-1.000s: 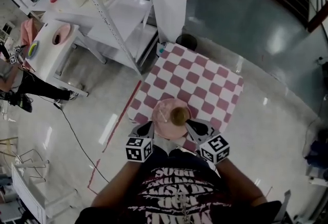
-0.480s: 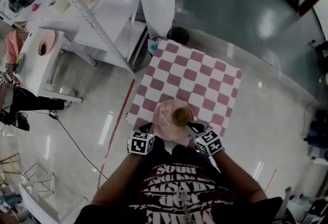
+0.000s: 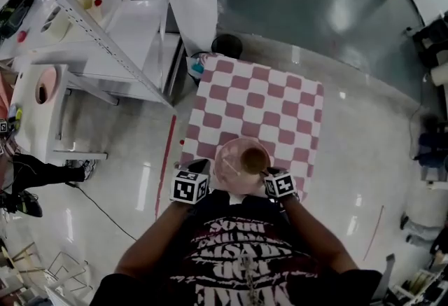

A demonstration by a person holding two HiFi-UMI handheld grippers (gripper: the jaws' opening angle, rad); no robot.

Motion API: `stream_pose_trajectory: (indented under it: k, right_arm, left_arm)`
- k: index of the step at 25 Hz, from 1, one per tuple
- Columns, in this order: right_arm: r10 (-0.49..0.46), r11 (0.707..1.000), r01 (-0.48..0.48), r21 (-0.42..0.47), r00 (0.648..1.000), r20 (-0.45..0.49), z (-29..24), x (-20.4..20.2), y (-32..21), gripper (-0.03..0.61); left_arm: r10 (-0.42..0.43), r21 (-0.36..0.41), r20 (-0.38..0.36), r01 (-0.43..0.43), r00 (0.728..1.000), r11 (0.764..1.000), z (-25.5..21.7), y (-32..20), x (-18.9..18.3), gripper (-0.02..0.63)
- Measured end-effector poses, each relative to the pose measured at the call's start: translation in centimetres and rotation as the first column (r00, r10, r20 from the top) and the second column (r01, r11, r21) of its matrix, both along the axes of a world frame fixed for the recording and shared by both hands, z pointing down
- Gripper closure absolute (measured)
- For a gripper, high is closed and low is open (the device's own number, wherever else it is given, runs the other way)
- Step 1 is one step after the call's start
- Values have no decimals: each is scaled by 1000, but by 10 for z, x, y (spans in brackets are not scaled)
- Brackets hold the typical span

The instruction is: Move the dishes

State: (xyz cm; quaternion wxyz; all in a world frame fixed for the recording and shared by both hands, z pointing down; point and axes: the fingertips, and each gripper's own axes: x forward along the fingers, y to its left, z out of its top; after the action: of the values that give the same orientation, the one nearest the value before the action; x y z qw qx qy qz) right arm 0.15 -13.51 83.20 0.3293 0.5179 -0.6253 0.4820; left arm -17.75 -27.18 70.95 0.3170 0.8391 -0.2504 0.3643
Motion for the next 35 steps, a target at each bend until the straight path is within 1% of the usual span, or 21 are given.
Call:
stream_pose_trajectory:
  k: [2,4,7,9,11,13,15,21,25,28,32,35]
  right_arm:
    - [109,994,-110,-28,994,-13,10,15,-2,422]
    - [191,980,-191,-62,982,1,22,22,-3,422]
    - [305,947,-297,-122,950,61,43,21,-4,422]
    - [362,925,-347,-157,928,83,54,22,-3,429]
    - [387,913,-369,-173,918,88,60,23,-3,499]
    - [383,916,-366,-165,920,85,59,23,-4,534]
    - [378,919,-362,-155,921,90,55,24,-3,538]
    - [411,908,-396,-139,904,113,38,48,9,538]
    - [472,880,-456,-132,871,140,24,78,24,539]
    - [522,852,-507,-130,843,133,20,111,40,538]
    - [588,808,-570,-149,796,146,28,146,61,538]
    - [607,793,-585,-171,780,150,33,162,71,538]
  left_arm:
    - [10,4,6,-10,1000,1000,0,-8,-6,589]
    - [20,0,17,-20,1000,1000,1,-13,-14,589]
    - [36,-7,33,-36,999,999,1,-18,-25,589]
    - [48,-16,43,-47,998,999,3,-16,-27,589]
    - [58,-23,51,-57,997,998,8,-13,-29,589]
    - [66,-32,58,-64,996,997,12,-11,-29,589]
    - [69,-44,62,-66,996,997,16,-8,-28,589]
    - [57,-58,73,-53,996,997,34,-6,-11,589]
    - [46,-55,101,-41,994,998,41,5,-5,589]
    - [28,-57,84,-24,996,998,38,15,7,589]
    - [1,-53,78,3,997,999,33,27,21,589]
    - [-29,-47,80,33,996,998,26,37,27,589]
